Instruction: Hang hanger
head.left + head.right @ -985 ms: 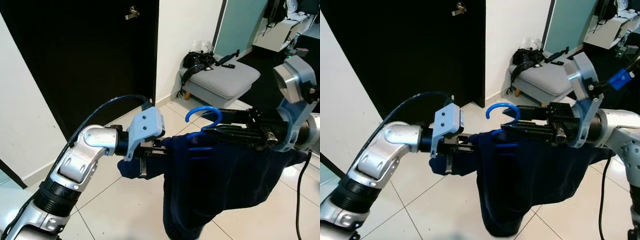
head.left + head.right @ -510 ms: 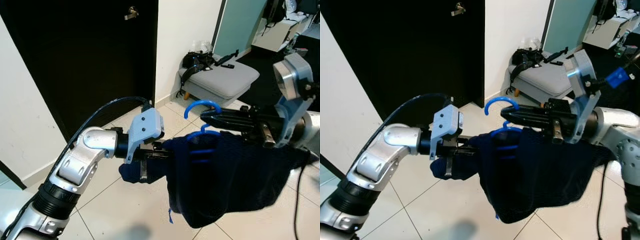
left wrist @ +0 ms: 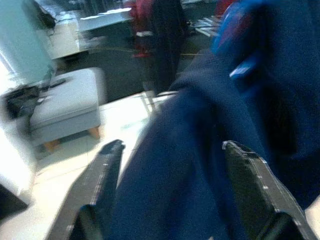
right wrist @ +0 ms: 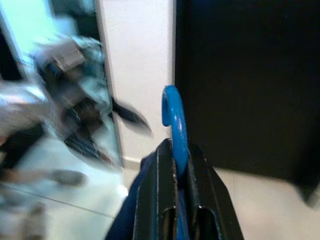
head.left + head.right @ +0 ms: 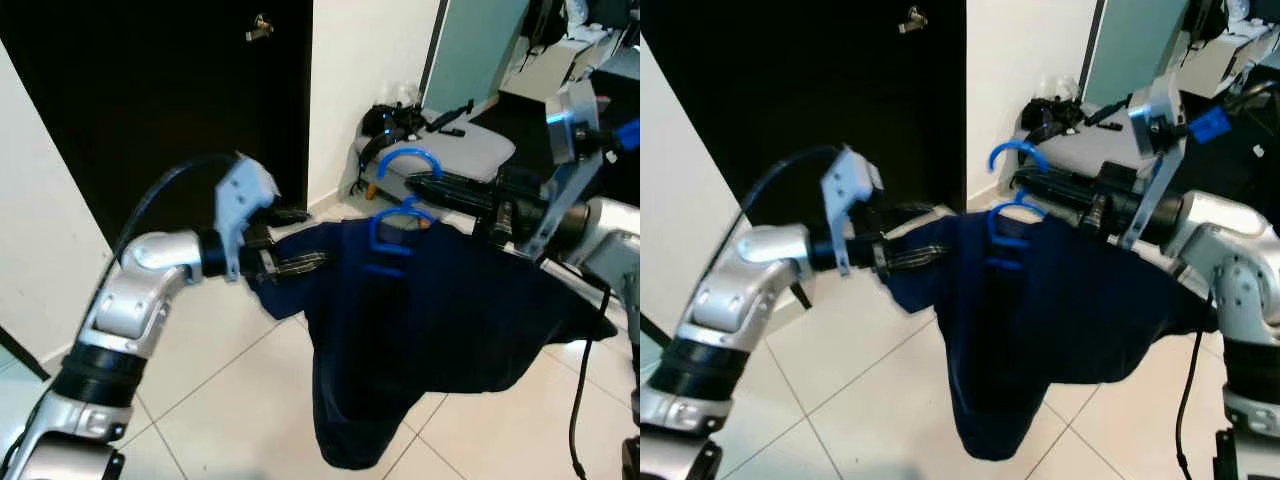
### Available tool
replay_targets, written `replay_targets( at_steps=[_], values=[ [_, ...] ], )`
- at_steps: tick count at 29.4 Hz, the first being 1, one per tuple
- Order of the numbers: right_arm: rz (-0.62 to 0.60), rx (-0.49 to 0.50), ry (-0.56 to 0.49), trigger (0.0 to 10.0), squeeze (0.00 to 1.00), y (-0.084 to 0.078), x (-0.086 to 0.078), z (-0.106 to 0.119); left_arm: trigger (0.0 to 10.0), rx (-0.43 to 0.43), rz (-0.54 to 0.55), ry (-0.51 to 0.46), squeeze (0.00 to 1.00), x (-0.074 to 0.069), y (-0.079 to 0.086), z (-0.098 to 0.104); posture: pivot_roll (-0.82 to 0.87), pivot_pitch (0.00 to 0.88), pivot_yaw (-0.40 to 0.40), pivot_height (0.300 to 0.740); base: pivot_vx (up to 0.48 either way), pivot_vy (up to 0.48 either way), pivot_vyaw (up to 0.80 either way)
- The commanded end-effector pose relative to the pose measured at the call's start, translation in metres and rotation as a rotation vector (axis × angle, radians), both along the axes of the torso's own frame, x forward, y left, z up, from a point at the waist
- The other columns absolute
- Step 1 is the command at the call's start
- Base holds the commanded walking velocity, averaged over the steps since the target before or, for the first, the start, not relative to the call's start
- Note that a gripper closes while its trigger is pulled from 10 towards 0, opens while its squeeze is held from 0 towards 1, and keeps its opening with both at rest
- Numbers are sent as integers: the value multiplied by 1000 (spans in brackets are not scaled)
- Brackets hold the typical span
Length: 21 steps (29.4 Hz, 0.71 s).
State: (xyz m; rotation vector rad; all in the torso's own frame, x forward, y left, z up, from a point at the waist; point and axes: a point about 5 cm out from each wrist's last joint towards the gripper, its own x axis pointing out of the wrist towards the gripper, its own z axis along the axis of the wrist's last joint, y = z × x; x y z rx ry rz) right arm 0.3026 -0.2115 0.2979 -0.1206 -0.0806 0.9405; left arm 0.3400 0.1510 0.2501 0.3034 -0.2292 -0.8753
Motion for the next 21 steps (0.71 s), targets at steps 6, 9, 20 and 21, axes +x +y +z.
replay_targets(
  at_steps=[6,9,20,21],
  values=[
    [-181,-63,74,0,0,-16,12,-33,10000,-129,386,-88,1000,16,61,20,29,86,-25,740,0,0,0],
    [-327,38,88,0,0,-25,24,-39,10000,-185,526,-76,0,19,74,12,22,80,-29,740,0,0,0],
    [-555,219,76,0,0,-34,36,-85,10000,-234,606,102,0,19,45,-59,41,94,-27,740,0,0,0],
    [-562,292,20,0,0,-35,38,-67,10000,-237,594,97,0,20,40,-59,29,86,-22,740,0,0,0]
  ],
)
